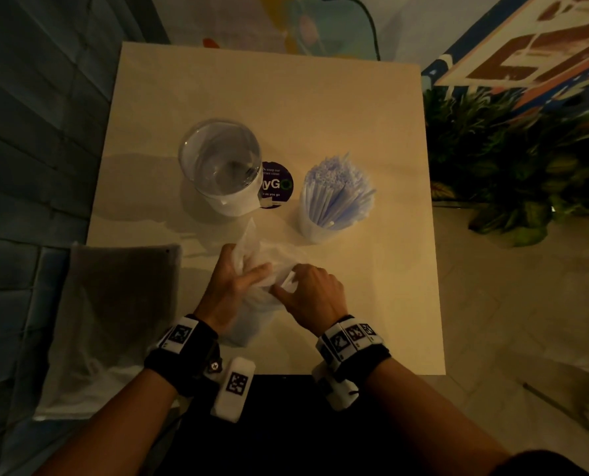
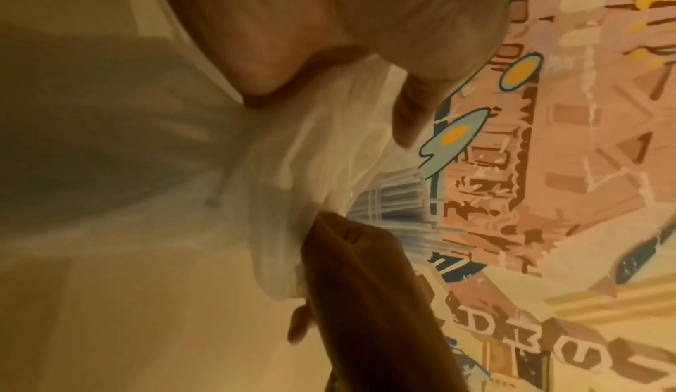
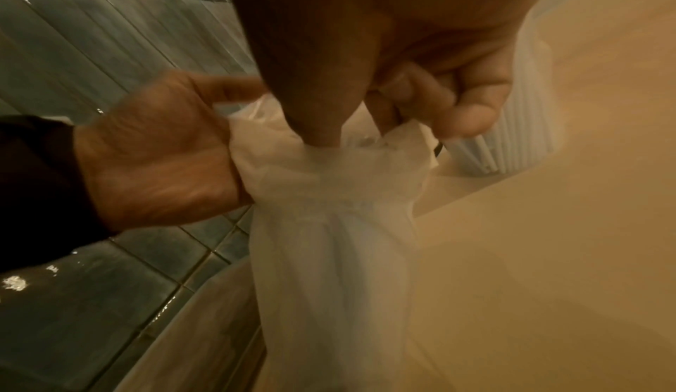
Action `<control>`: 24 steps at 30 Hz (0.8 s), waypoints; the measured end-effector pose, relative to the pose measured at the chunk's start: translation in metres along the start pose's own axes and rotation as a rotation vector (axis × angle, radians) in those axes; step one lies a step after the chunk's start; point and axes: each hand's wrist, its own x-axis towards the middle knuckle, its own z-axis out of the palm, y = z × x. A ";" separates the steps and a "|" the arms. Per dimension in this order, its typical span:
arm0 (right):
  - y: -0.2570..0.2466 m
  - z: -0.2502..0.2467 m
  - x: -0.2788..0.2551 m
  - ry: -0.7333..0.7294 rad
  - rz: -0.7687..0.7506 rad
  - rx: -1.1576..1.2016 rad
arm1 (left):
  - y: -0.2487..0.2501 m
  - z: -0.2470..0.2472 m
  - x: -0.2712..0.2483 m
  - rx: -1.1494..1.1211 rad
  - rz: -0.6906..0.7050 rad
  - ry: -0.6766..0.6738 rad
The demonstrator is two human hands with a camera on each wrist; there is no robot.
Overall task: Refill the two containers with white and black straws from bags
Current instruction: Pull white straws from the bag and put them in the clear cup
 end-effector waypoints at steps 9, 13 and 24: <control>0.002 0.003 -0.003 0.030 -0.088 0.039 | 0.005 0.006 0.008 0.411 0.053 0.024; 0.002 -0.001 -0.002 0.018 -0.152 0.109 | 0.008 0.012 0.004 0.169 -0.050 0.037; 0.009 0.002 -0.008 0.012 -0.220 0.350 | 0.007 0.010 0.000 -0.240 -0.170 0.230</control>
